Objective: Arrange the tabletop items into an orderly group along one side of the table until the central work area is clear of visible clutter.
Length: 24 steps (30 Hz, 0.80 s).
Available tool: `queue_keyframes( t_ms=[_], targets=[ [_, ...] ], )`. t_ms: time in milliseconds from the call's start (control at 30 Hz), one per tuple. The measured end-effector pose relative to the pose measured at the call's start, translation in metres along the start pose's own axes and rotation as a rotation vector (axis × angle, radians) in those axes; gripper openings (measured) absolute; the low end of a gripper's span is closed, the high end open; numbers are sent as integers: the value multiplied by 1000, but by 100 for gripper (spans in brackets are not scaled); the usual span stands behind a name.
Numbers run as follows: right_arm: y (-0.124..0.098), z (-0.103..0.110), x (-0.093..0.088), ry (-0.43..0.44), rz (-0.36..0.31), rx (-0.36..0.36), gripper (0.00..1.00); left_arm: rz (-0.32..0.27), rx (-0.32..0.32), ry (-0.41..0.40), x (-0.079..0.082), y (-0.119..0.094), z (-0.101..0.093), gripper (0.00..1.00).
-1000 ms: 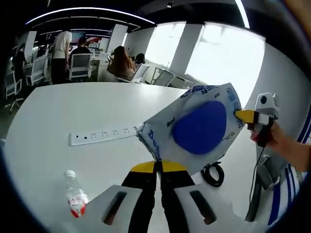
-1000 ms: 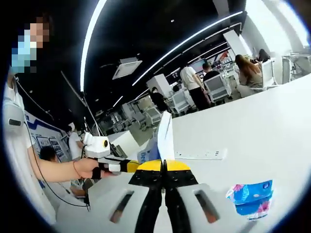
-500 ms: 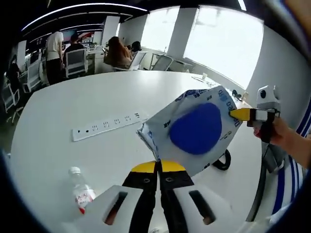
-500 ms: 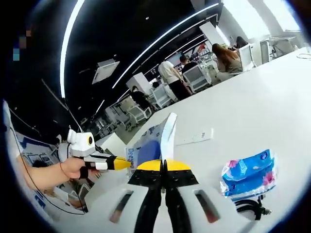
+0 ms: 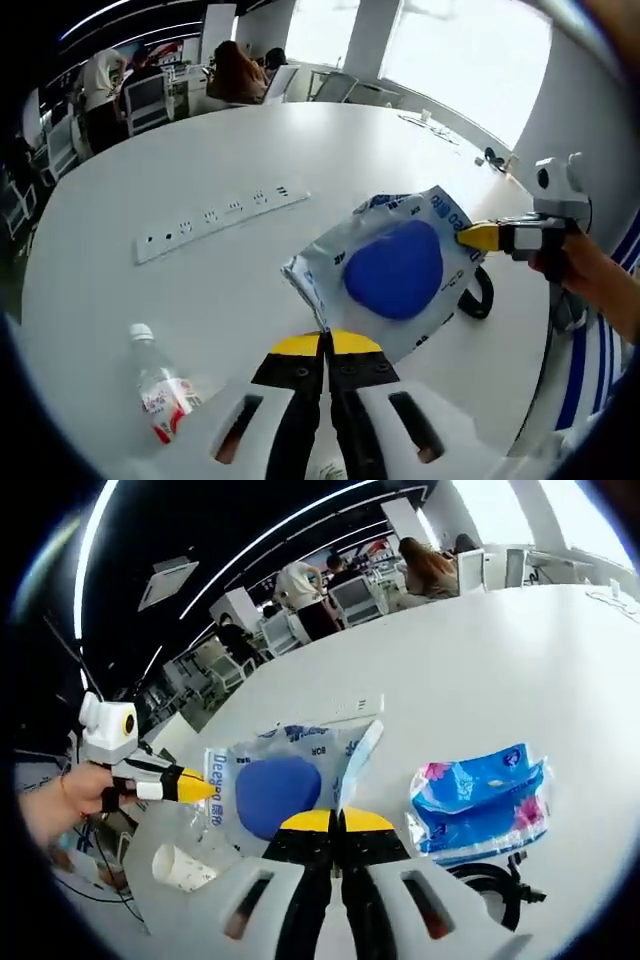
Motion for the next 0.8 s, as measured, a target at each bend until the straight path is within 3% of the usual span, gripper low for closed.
queue_keyframes(
  t_ms=[400, 667, 800],
  targets=[
    [32, -10, -16, -76, 73, -42, 0, 46, 21, -18, -10, 20, 16, 0],
    [45, -13, -23, -216, 130, -86, 0, 69, 21, -45, -20, 33, 22, 0],
    [50, -15, -24, -231, 140, -100, 0, 71, 23, -61, -22, 36, 24, 0]
  ],
)
Point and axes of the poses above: the point that each gripper's makers call its tool centre point, and the gripper's own axes: y roughly forward along the fingers, z roughly to its left, x roughly out of its top, the point moved 8 cm from there along -y, roughly backward along the fingers, and after that the axes turned 13 degrees about -z, right-handed, at the moved point
